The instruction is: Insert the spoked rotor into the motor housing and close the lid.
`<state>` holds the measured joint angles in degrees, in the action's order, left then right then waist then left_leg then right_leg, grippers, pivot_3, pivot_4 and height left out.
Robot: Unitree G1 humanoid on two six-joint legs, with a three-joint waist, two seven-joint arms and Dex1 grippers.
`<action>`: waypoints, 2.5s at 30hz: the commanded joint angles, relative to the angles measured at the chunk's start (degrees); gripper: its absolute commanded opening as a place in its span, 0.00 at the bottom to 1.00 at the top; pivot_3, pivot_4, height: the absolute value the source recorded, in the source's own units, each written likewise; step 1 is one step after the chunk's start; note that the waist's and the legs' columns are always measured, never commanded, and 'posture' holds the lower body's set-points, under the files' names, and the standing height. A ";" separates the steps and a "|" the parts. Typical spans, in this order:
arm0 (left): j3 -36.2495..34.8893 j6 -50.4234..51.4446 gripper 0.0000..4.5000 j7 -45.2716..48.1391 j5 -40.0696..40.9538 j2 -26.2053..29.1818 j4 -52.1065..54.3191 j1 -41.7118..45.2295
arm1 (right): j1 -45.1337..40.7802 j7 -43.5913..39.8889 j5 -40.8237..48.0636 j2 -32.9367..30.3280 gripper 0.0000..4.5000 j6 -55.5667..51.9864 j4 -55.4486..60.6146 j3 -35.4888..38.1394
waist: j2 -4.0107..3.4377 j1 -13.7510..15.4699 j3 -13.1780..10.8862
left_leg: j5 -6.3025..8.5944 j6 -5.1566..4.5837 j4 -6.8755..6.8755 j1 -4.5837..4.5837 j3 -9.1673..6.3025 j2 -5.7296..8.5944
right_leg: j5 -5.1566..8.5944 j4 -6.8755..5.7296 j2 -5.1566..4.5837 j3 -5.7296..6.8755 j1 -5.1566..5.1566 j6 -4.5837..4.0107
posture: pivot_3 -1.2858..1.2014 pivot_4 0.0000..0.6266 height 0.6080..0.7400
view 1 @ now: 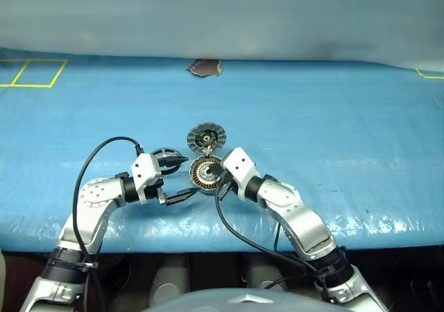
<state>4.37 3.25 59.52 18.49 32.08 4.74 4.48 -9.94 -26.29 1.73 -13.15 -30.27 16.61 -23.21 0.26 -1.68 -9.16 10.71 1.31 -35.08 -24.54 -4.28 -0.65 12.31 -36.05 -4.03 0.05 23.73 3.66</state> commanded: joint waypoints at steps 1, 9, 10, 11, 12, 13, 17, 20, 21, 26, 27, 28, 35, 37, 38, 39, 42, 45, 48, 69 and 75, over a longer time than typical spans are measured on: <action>-0.45 -0.47 1.00 0.14 0.15 0.41 0.61 0.26 | -0.32 -0.16 0.09 0.49 0.00 0.55 0.94 -0.20 | 0.00 0.00 0.00 | 0.00 0.00 -0.01 0.00 0.00 0.00 | 0.00 0.00 0.00 0.00 -0.01 0.00 | 0.52 0.24 1.00; -0.62 -0.53 1.00 -0.11 0.13 0.42 0.92 -0.10 | -0.32 -0.58 0.14 0.79 0.00 0.79 -3.60 -0.03 | 0.00 -0.08 0.01 | 0.00 0.00 -0.06 0.08 -0.01 -0.06 | -0.03 -0.04 0.09 -0.03 -0.09 0.01 | 0.52 0.24 1.00; -0.67 -0.54 1.00 -0.13 0.14 0.46 0.90 -0.11 | -0.27 -0.67 0.30 0.87 0.00 0.67 -3.85 -0.05 | 0.00 -0.07 0.01 | -0.01 0.00 -0.08 0.08 -0.01 -0.06 | -0.02 -0.06 0.10 -0.03 -0.10 0.01 | 0.52 0.24 1.00; -0.70 -0.56 1.00 -0.16 0.13 0.50 0.90 -0.11 | -0.20 -0.73 0.38 0.94 0.00 0.47 -4.28 -0.15 | 0.00 -0.07 0.01 | -0.01 0.00 -0.10 0.09 -0.01 -0.08 | -0.02 -0.08 0.12 -0.03 -0.10 0.01 | 0.52 0.24 1.00; -0.70 -0.55 1.00 -0.19 0.14 0.50 0.90 -0.10 | -0.15 -0.71 0.20 0.90 0.00 0.29 -4.84 -0.39 | 0.01 -0.07 0.01 | -0.01 0.00 -0.13 0.10 -0.01 -0.09 | -0.03 -0.10 0.13 -0.04 -0.11 0.01 | 0.52 0.24 1.00; -0.70 -0.56 1.00 -0.22 0.14 0.50 0.91 -0.10 | -0.08 -0.68 0.07 0.90 0.00 0.13 -5.37 -0.58 | 0.01 -0.08 0.02 | -0.01 0.00 -0.14 0.12 -0.01 -0.11 | -0.03 -0.11 0.15 -0.05 -0.12 0.00 | 0.52 0.24 1.00; -0.67 -0.47 1.00 -0.18 0.27 0.50 1.01 -0.14 | 0.00 -0.39 0.05 1.19 0.00 -1.69 -7.57 -0.49 | 0.02 -0.21 0.04 | -0.01 0.00 -0.14 0.27 0.01 -0.18 | -0.03 -0.15 0.23 -0.09 -0.23 -0.01 | 0.52 0.24 1.00; -0.68 -0.38 1.00 -0.15 0.36 0.50 1.10 -0.20 | 0.03 0.35 0.19 1.73 0.00 -2.73 -9.21 0.21 | 0.03 -0.29 0.04 | 0.00 0.00 -0.14 0.47 0.04 -0.24 | -0.01 -0.24 0.28 -0.13 -0.34 -0.05 | 0.52 0.24 1.00; -0.68 -0.38 1.00 -0.15 0.36 0.52 1.12 -0.22 | 0.05 0.45 0.38 1.87 0.00 -3.38 -9.46 0.38 | 0.03 -0.29 0.05 | 0.00 0.00 -0.12 0.66 0.05 -0.27 | 0.02 -0.25 0.29 -0.14 -0.34 -0.10 | 0.52 0.24 1.00; -0.74 -0.30 1.00 -0.17 0.41 0.57 1.24 -0.33 | 0.52 1.22 2.31 3.78 0.00 -6.46 -10.94 2.12 | 0.07 -0.31 0.13 | 0.00 0.01 -0.15 0.84 0.08 -0.40 | 0.03 -0.27 0.39 -0.15 -0.40 -0.12 | 0.52 0.24 1.00; -0.75 -0.28 1.00 -0.16 0.43 0.58 1.26 -0.36 | 0.51 1.31 1.94 3.68 0.00 -7.21 -11.40 1.82 | 0.09 -0.31 0.16 | 0.01 0.01 -0.15 0.85 0.09 -0.42 | 0.03 -0.28 0.41 -0.16 -0.40 -0.12 | 0.52 0.24 1.00; -0.77 -0.30 1.00 -0.16 0.43 0.59 1.28 -0.40 | 0.53 1.09 1.65 3.47 0.00 -7.77 -11.64 1.37 | 0.10 -0.32 0.20 | 0.01 0.01 -0.15 0.86 0.10 -0.46 | 0.03 -0.29 0.44 -0.16 -0.40 -0.13 | 0.52 0.24 1.00; -0.86 -0.31 1.00 -0.24 0.48 0.62 1.46 -0.67 | 0.85 0.64 0.98 2.80 0.00 -10.12 -11.96 -1.56 | 0.11 -0.33 0.71 | 0.01 0.02 -0.12 0.95 0.15 -0.51 | 0.08 -0.40 0.48 -0.18 -0.38 -0.27 | 0.52 0.24 1.00; -0.89 -0.32 1.00 -0.24 0.49 0.64 1.49 -0.74 | 0.91 0.83 0.76 2.74 0.00 -10.48 -12.24 -1.96 | 0.07 -0.35 0.88 | 0.01 0.02 -0.12 0.95 0.16 -0.52 | 0.10 -0.42 0.49 -0.18 -0.36 -0.29 | 0.52 0.24 1.00; -0.90 -0.32 1.00 -0.27 0.49 0.63 1.51 -0.76 | 0.96 0.92 0.76 2.81 0.00 -10.63 -12.44 -2.01 | 0.08 -0.35 0.92 | 0.02 0.03 -0.11 0.96 0.16 -0.52 | 0.10 -0.43 0.49 -0.18 -0.36 -0.30 | 0.52 0.24 1.00; -0.91 -0.27 1.00 -0.27 0.51 0.65 1.55 -0.80 | 1.06 0.89 0.81 2.89 0.00 -10.79 -12.84 -2.10 | 0.08 -0.36 0.95 | 0.02 0.04 -0.11 0.97 0.16 -0.52 | 0.11 -0.44 0.49 -0.18 -0.36 -0.31 | 0.52 0.24 1.00; -0.91 -0.20 1.00 -0.33 0.50 0.68 1.62 -0.87 | 1.44 1.04 1.11 3.28 0.00 -10.96 -14.49 -1.91 | 0.09 -0.36 1.02 | 0.03 0.04 -0.11 0.99 0.16 -0.53 | 0.12 -0.47 0.49 -0.18 -0.36 -0.33 | 0.52 0.24 1.00; -0.95 -0.15 1.00 -0.39 0.51 0.75 1.73 -0.96 | 1.79 1.32 1.76 3.89 0.00 -11.19 -15.42 -1.19 | 0.11 -0.37 1.11 | 0.03 0.05 -0.11 1.00 0.16 -0.54 | 0.13 -0.49 0.49 -0.18 -0.36 -0.35 | 0.52 0.24 1.00; -0.96 -0.15 1.00 -0.45 0.50 0.78 1.79 -1.01 | 1.87 1.37 2.01 4.04 0.00 -11.17 -15.62 -1.02 | 0.08 -0.39 1.17 | 0.04 0.06 -0.12 1.02 0.17 -0.56 | 0.14 -0.50 0.49 -0.18 -0.36 -0.36 | 0.52 0.24 1.00; -1.08 -0.02 1.00 -0.96 0.56 0.83 2.23 -1.49 | 2.09 2.26 2.03 5.34 0.00 -11.68 -19.03 -1.00 | -0.15 -0.58 1.67 | 0.12 0.18 -0.08 1.14 0.24 -0.73 | 0.25 -0.63 0.54 -0.15 -0.31 -0.53 | 0.52 0.24 1.00; -1.11 0.06 1.00 -1.03 0.60 0.80 2.24 -1.49 | 2.48 2.85 1.49 4.80 0.00 -11.63 -19.53 -0.99 | -0.12 -0.58 1.70 | 0.22 0.34 -0.07 1.17 0.30 -0.77 | 0.27 -0.62 0.53 -0.15 -0.30 -0.55 | 0.52 0.24 1.00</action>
<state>4.33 3.45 58.75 18.57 32.29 4.76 2.86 -11.86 -24.10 5.15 -6.46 -35.28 6.93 -22.03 0.14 -2.25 -7.45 10.94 1.67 -35.15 -23.38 -3.98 -1.43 12.58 -36.67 -3.50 -0.11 23.42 3.11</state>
